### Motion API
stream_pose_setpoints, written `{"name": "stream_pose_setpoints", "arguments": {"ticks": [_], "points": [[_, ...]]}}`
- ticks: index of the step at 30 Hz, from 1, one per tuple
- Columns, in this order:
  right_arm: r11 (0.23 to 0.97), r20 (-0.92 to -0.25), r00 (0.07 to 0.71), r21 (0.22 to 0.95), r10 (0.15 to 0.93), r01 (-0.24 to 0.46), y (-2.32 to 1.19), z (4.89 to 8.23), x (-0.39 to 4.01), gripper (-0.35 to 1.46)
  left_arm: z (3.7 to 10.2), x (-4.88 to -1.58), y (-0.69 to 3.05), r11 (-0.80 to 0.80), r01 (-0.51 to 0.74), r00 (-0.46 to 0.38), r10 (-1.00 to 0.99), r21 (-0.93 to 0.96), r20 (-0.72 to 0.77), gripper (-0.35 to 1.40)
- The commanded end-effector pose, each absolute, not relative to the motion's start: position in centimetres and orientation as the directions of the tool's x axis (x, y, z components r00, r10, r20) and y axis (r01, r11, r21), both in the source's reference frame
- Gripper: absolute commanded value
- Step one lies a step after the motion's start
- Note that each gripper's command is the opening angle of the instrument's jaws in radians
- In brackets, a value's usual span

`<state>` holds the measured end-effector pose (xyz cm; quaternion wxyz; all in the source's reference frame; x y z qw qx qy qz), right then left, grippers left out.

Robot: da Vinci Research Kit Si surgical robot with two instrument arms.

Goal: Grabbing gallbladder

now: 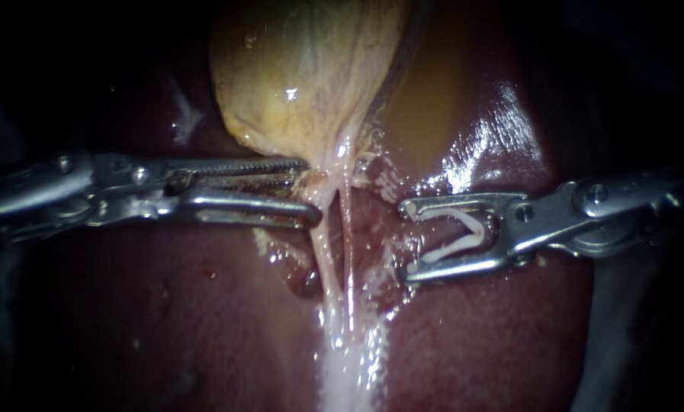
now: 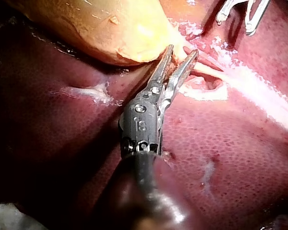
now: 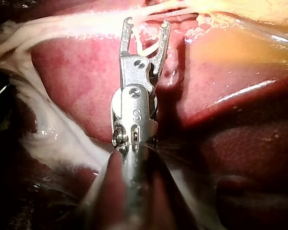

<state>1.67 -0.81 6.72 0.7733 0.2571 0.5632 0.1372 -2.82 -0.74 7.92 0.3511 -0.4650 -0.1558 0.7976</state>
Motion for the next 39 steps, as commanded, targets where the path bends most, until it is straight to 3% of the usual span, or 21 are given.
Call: {"name": "stream_pose_setpoints", "arguments": {"ticks": [1,3,5,6,27,39], "points": [[0.830,-0.800,0.328,0.552,0.502,0.077,-0.81,6.72,1.67,0.38,7.94,-2.82,-0.74,-0.706,-0.414,-0.321,0.703,-0.574,-0.634,0.26],[0.830,-0.800,0.328,0.552,0.502,0.077,-0.81,6.72,1.67,0.38,7.99,-2.81,-0.77,-0.704,-0.416,-0.317,0.706,-0.576,-0.634,0.10],[0.830,-0.800,0.328,0.552,0.502,0.078,-0.81,6.72,1.67,0.38,8.02,-2.79,-0.79,-0.697,-0.420,-0.318,0.713,-0.581,-0.625,-0.27],[0.830,-0.800,0.328,0.552,0.502,0.078,-0.81,6.72,1.67,0.38,8.02,-2.77,-0.80,-0.685,-0.426,-0.316,0.725,-0.591,-0.612,-0.35],[0.830,-0.801,0.328,0.552,0.501,0.078,-0.81,6.71,1.67,0.38,7.75,-2.70,-0.88,-0.633,-0.464,-0.327,0.773,-0.620,-0.544,-0.35],[0.830,-0.801,0.328,0.552,0.501,0.079,-0.81,6.71,1.66,0.38,7.32,-2.38,-0.61,-0.618,-0.468,-0.316,0.785,-0.632,-0.533,-0.35]]}}
